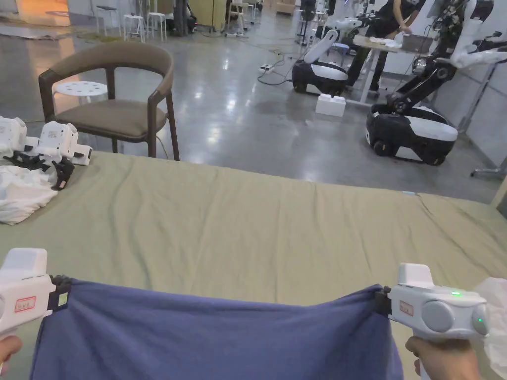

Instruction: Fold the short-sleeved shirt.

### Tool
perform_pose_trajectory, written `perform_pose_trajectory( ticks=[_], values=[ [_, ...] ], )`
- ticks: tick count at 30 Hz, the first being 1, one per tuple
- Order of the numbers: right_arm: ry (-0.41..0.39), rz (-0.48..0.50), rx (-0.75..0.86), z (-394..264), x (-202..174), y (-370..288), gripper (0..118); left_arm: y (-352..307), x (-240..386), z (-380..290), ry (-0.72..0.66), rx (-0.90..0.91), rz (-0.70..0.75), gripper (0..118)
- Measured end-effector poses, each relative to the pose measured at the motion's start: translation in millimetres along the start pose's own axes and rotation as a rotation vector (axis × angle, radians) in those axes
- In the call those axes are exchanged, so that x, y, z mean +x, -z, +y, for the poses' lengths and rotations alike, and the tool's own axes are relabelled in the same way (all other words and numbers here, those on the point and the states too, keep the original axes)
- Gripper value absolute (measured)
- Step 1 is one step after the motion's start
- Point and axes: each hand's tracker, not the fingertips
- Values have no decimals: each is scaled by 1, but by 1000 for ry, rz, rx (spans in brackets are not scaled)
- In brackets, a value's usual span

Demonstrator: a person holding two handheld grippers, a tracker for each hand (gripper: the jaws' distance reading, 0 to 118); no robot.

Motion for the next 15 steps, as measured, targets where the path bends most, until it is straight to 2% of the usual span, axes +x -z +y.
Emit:
perform_pose_trajectory(
  ticks=[5,15],
  values=[
    [-9,-14,147,22,9,-82,3,-57,12,34,43,124,-8,0],
    [-23,-80,396,96,19,-215,3,-149,23,120,43,313,-32,0]
  ],
)
